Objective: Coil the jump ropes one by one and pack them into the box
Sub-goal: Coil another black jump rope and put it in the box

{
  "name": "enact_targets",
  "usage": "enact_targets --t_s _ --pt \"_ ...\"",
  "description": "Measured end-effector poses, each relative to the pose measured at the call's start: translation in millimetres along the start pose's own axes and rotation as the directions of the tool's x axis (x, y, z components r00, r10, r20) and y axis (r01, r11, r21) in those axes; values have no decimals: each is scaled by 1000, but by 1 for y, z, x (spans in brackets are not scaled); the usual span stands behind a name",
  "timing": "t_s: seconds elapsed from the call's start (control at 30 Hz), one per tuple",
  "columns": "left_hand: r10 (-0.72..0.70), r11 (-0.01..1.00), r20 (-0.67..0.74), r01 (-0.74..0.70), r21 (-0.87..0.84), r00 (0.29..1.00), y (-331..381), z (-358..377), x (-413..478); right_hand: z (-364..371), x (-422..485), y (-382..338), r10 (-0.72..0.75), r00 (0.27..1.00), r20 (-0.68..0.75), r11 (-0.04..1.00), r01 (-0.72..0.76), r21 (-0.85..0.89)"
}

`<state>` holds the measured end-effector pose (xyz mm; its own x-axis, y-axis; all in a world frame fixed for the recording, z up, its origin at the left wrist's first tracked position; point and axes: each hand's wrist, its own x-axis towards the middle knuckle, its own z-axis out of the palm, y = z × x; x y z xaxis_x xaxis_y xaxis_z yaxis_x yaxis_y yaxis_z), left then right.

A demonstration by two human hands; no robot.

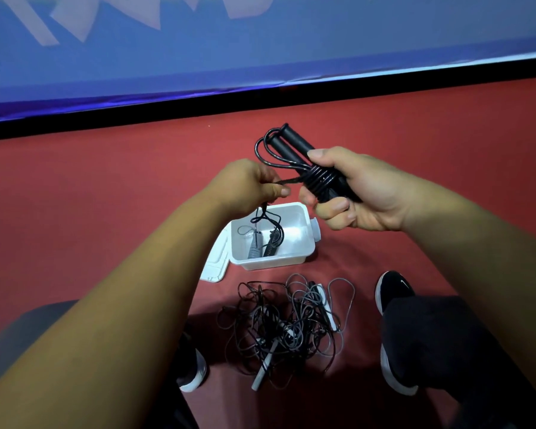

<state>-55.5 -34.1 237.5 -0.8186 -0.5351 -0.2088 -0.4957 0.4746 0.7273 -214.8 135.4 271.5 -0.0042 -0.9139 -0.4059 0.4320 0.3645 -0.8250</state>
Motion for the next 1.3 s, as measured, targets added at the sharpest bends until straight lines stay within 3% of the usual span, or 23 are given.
enact_targets --t_s 0.07,0.23,0.37,0.47,0.6,0.73,0.83,0.93,1.07,1.2,1.3 --pt "18 985 -8 -19 -169 1000 0 -1 0 0 -2 3 63 992 106 998 -61 -23" --pt "83 926 16 -72 -370 996 14 -10 -11 -3 -7 8 303 901 312 951 -265 -158" --pt "152 877 -25 -147 -457 988 25 -4 -10 -5 -8 11 445 840 310 889 -370 -272" --pt "236 872 -17 -219 -438 972 31 -1 -12 -4 -7 16 484 854 193 844 -397 -362" --pt "285 911 -75 -294 -289 956 37 -3 -14 -7 0 21 405 914 -29 847 -387 -363" --pt "350 937 -243 -342 74 905 37 -7 -14 -19 11 20 253 933 -254 877 -333 -348" --pt "411 906 -229 -368 209 882 36 -9 -14 -24 16 18 119 912 -393 899 -267 -347" --pt "390 889 -173 -321 326 904 33 -8 -14 -27 18 13 1 882 -471 937 -165 -308" --pt "142 963 -153 -101 251 978 27 -3 -10 -21 19 11 -68 874 -481 968 -59 -244" --pt "39 969 -96 -14 248 995 24 8 -7 -7 20 14 -120 887 -447 979 29 -204" --pt "-33 993 -124 47 107 992 22 11 -5 -1 19 13 -127 897 -424 989 83 -122"
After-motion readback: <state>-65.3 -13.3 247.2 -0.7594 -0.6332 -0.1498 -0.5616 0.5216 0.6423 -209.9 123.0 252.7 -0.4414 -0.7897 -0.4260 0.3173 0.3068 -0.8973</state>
